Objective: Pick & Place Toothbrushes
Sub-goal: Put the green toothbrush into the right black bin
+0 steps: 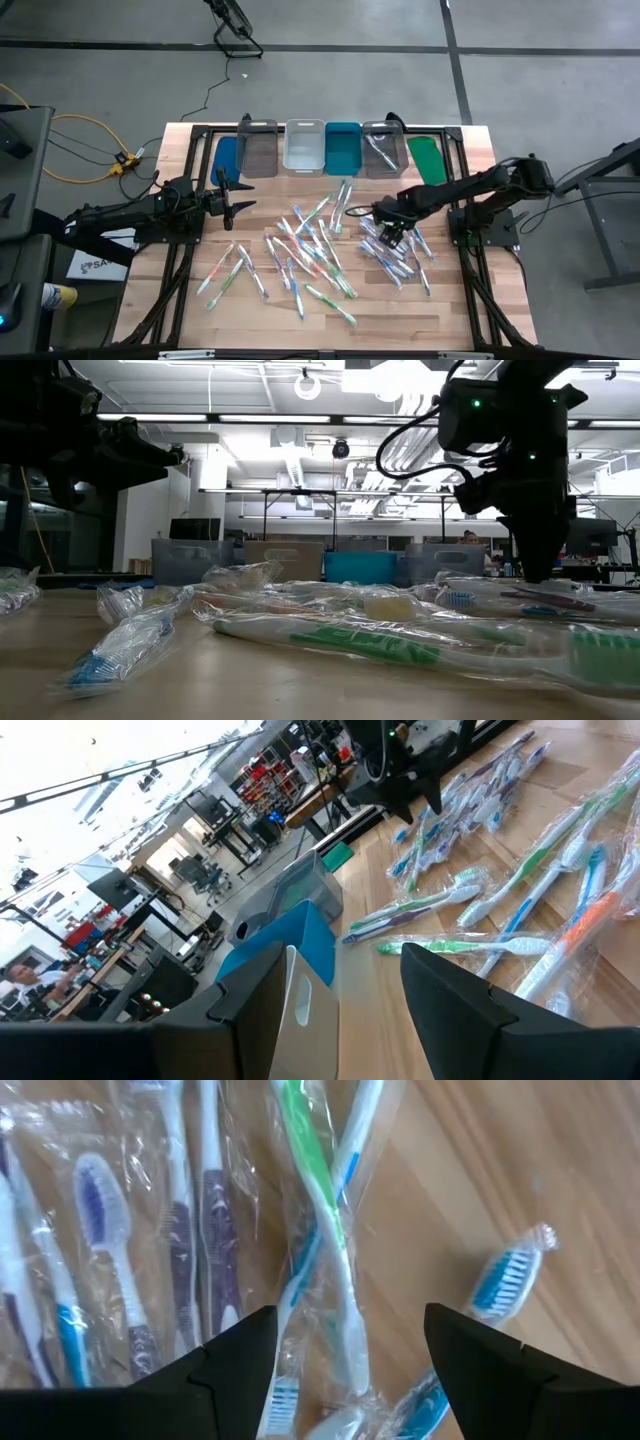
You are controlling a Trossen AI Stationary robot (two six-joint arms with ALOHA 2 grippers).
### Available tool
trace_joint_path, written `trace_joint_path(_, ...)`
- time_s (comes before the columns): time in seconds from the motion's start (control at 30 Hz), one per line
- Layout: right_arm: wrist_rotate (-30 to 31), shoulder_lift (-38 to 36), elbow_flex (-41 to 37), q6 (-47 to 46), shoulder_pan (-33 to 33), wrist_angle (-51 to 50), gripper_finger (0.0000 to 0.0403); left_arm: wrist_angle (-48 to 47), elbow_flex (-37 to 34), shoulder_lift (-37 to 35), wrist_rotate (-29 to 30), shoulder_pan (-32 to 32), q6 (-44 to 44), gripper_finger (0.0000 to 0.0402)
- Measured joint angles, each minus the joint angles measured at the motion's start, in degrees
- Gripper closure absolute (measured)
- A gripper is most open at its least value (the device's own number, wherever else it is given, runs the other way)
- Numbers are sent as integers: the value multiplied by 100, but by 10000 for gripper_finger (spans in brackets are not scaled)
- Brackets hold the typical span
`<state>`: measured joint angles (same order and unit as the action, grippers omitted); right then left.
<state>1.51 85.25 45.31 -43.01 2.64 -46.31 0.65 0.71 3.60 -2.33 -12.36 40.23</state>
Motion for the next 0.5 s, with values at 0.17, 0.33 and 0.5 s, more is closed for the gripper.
trace_joint_path(0.17,1,0,-23,105,1,19,161,1,0,1,0,0,0,208)
trace_joint_path(0.33,1,0,-23,123,1,21,197,1,0,0,0,2,0,208)
trace_joint_path(0.5,211,0,-23,125,1,25,241,2,0,1,0,1,0,208)
